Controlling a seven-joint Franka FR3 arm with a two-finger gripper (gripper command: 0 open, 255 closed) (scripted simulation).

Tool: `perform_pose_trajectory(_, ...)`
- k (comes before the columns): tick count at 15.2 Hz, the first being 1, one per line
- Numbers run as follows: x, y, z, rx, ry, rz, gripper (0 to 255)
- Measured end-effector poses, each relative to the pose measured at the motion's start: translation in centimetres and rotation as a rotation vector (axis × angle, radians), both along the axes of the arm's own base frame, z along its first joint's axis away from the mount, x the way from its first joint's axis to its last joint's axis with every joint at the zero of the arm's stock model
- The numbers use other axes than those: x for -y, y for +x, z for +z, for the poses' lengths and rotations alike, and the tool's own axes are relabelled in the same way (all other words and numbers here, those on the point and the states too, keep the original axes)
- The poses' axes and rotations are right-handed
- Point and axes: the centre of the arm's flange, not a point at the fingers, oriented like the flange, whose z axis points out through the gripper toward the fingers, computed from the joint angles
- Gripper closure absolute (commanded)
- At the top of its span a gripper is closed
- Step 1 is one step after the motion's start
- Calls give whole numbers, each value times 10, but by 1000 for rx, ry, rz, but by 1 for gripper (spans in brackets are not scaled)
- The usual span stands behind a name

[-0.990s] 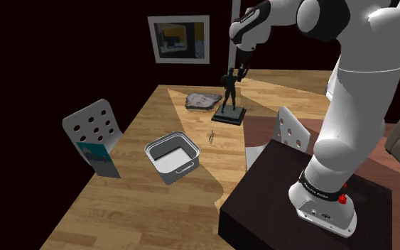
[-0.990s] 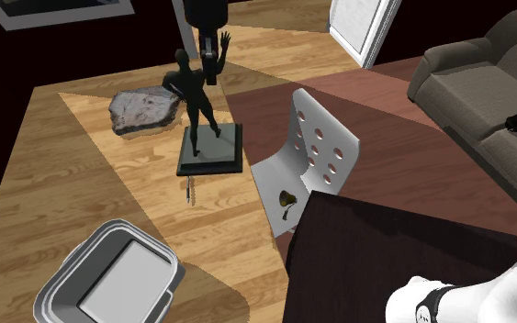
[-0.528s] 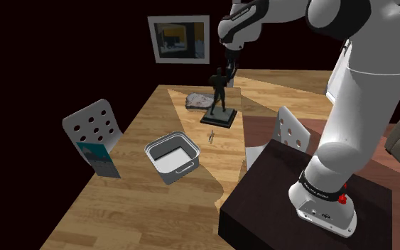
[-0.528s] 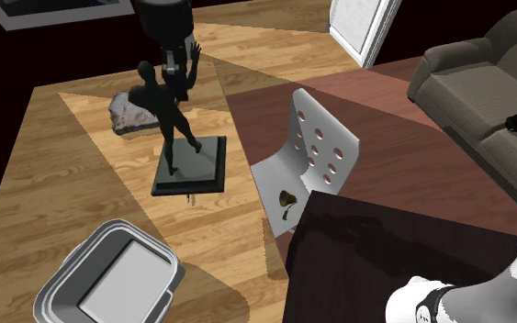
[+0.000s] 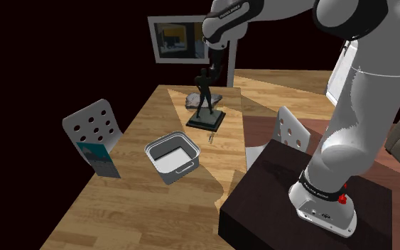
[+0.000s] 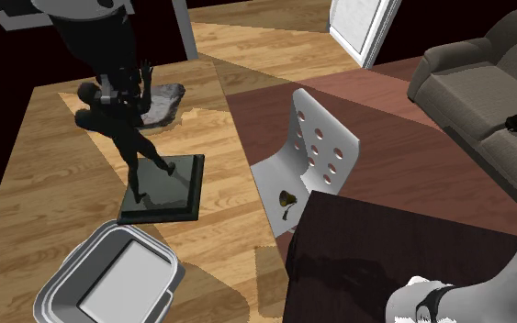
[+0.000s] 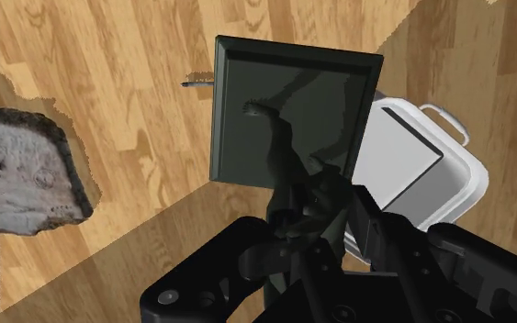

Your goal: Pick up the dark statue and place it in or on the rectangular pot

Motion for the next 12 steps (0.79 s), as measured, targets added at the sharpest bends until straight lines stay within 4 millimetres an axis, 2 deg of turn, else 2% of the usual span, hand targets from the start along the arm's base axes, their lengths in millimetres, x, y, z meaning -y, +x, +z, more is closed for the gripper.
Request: perform_pose_trajectory(12, -146, 48, 37, 0, 0, -1, 255)
